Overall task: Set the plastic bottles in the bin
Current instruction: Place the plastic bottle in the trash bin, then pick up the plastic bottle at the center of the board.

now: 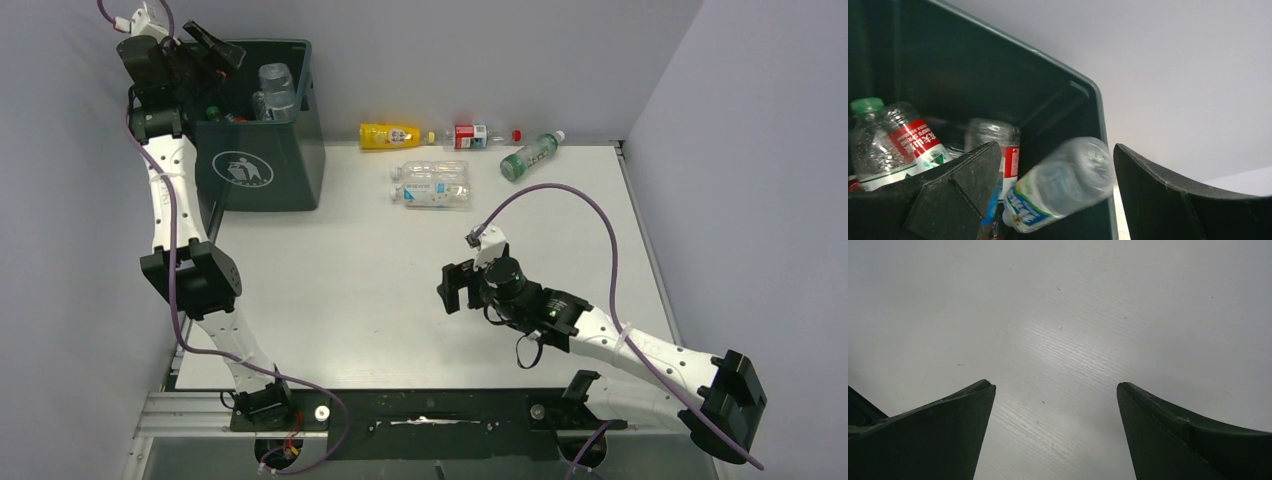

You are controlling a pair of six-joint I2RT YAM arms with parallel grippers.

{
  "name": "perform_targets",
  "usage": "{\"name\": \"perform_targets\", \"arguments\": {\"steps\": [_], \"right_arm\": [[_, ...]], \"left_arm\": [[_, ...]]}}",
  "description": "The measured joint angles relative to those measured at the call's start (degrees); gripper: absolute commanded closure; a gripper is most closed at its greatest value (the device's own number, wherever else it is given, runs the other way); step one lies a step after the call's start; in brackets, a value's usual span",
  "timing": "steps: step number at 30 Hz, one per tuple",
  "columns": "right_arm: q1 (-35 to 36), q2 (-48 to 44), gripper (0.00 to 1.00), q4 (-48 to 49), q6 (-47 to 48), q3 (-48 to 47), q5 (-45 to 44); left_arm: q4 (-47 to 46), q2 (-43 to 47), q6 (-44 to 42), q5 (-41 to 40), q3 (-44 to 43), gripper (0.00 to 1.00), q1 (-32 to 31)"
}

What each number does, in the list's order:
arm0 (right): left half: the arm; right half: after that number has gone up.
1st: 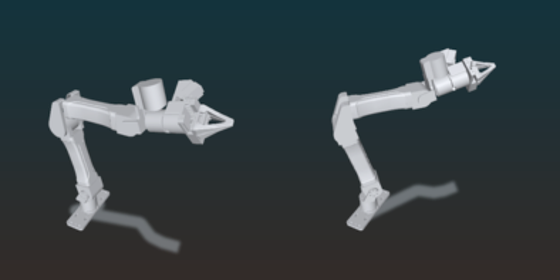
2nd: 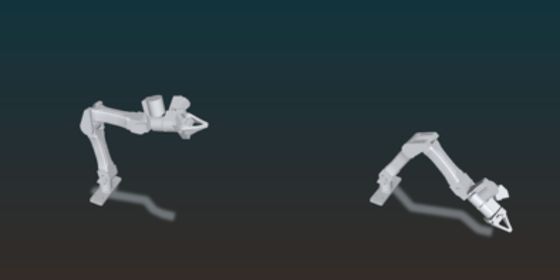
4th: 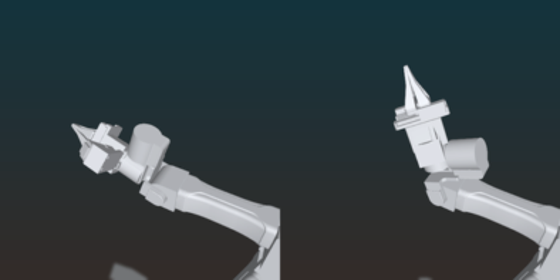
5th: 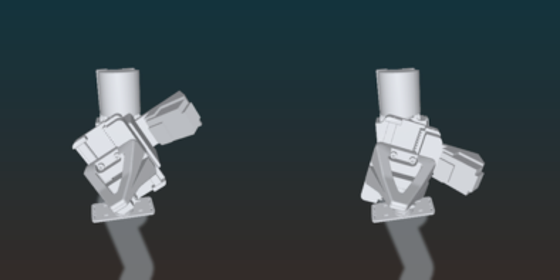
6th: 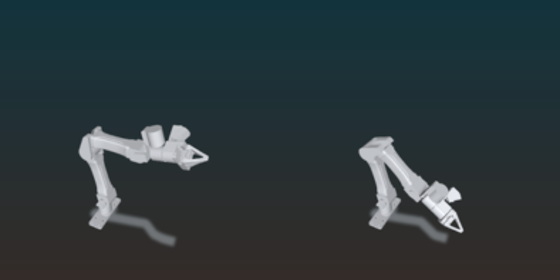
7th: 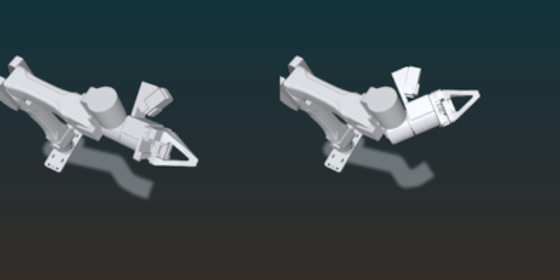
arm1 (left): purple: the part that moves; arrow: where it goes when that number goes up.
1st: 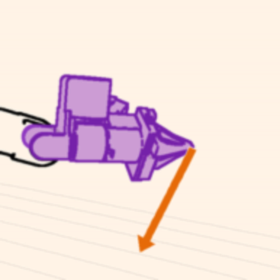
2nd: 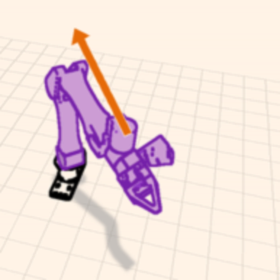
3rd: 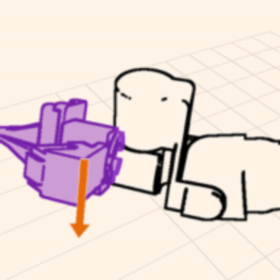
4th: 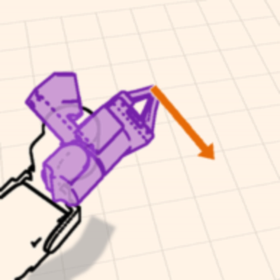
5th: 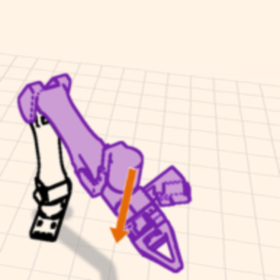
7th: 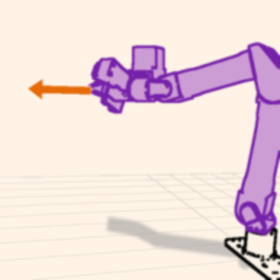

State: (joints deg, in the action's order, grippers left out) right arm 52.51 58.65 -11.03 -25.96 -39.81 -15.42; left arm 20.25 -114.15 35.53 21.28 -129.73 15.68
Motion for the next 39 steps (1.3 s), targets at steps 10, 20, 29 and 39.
{"name": "perform_targets", "arguments": {"steps": [10,20,29,39], "right_arm": [[0.1,0.0,0.02,-0.3,0.0,0.0,0.0],[-4.6,4.8,0.02,-2.9,-0.7,-3.6,1.5],[-16.8,10.4,0.02,-6.5,-0.7,-13.2,4.9],[-32.9,24.7,0.02,-7.6,-1.6,-29.3,9.0]], "left_arm": [[3.1,1.3,-0.3,-0.3,-0.3,0.16,1.5],[1.8,24.1,-3.6,0.0,20.9,0.15,-5.9],[-4.6,41.0,-4.2,-0.5,43.1,0.15,-13.0],[-5.4,40.2,-4.0,-3.2,57.5,0.15,-23.4]]}}
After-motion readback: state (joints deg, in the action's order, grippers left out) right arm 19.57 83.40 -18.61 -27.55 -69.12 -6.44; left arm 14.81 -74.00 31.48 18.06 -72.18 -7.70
